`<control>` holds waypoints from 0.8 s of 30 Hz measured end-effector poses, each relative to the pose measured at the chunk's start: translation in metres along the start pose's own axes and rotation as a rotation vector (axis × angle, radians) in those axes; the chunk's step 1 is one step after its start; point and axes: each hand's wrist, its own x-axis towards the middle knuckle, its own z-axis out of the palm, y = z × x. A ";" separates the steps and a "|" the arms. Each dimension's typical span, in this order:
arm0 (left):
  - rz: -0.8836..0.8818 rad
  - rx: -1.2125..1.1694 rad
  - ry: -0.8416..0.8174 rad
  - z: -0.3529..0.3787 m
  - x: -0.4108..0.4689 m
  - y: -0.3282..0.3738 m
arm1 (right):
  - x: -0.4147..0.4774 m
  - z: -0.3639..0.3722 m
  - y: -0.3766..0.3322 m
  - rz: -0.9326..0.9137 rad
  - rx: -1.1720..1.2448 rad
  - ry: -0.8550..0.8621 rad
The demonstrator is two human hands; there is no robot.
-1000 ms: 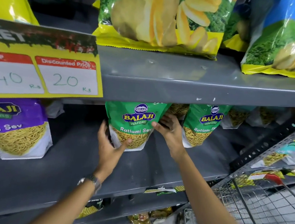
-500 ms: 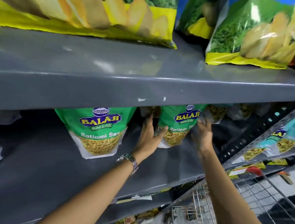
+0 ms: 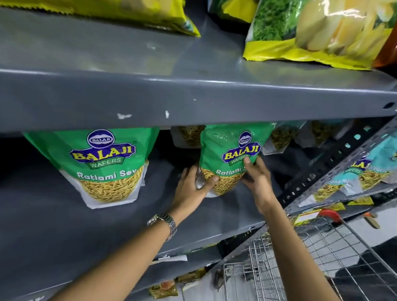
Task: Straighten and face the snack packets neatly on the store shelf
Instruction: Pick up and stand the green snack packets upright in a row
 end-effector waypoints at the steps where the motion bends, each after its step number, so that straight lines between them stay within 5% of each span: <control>1: -0.002 0.000 0.005 0.002 -0.005 0.001 | -0.005 -0.003 0.000 0.000 -0.007 0.004; 24: -0.074 0.038 -0.078 0.026 -0.075 0.010 | -0.087 -0.029 0.000 0.007 -0.001 0.101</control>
